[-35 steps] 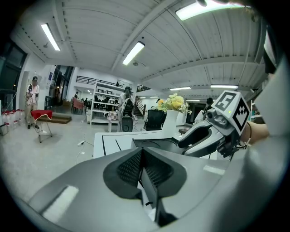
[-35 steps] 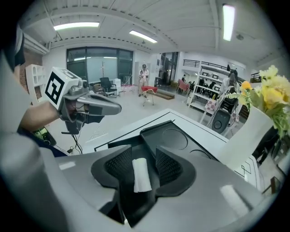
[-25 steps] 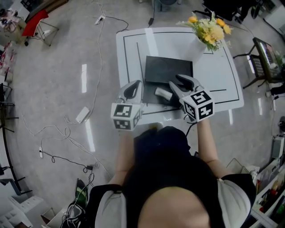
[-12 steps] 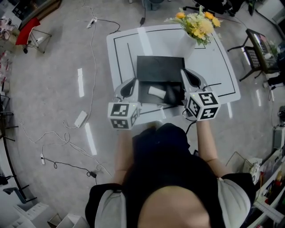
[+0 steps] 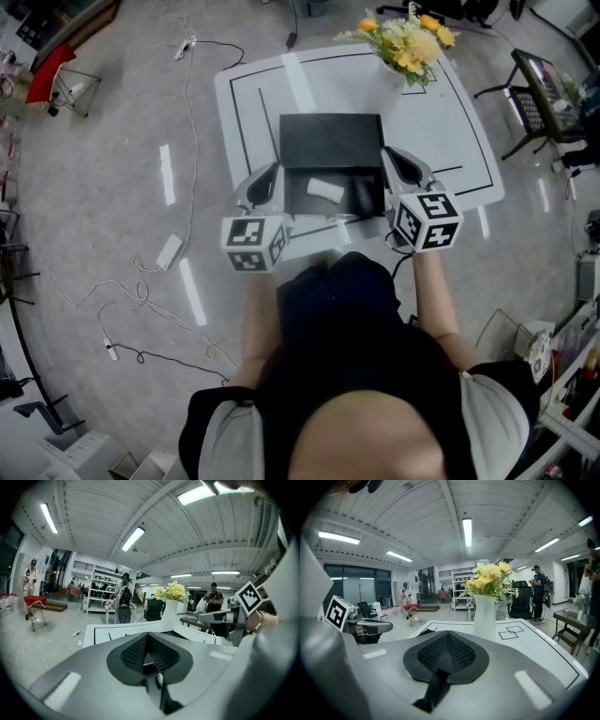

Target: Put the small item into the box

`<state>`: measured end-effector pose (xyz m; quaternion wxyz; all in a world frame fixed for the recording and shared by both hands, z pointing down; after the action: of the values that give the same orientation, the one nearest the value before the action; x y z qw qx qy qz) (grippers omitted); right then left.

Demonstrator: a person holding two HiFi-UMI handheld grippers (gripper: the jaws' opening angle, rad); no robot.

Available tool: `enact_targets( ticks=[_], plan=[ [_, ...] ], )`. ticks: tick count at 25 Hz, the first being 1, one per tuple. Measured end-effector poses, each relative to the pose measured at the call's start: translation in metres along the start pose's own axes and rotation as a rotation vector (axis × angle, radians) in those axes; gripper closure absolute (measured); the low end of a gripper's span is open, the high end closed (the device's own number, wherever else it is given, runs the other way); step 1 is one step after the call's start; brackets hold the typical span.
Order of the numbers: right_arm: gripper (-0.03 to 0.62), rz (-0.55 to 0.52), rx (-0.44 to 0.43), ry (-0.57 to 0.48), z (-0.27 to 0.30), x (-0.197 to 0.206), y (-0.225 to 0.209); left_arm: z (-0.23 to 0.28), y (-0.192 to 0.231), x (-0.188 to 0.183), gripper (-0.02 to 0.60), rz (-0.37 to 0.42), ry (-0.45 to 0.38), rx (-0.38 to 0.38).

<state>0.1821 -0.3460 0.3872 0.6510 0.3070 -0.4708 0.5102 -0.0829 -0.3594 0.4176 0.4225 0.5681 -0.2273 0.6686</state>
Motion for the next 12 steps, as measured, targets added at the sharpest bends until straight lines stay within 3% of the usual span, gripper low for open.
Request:
enact_targets(
  ticks=[12],
  plan=[
    [0.594,-0.011,-0.011,0.040,0.0056,0.0078,0.0018,0.0000,0.0011,0.0068,0.571,-0.010,0.019,0.000]
  ],
)
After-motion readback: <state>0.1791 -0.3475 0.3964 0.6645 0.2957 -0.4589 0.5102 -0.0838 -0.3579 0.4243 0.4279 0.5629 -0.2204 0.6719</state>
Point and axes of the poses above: the fingertips, and each gripper's own axes: z forward along the fingers, y to its left, x out of its underside, the point moved 8 cm from there along -z, backward along the fingers, and after that the axes turned 2 degrees about x, right-handed, at the moved point
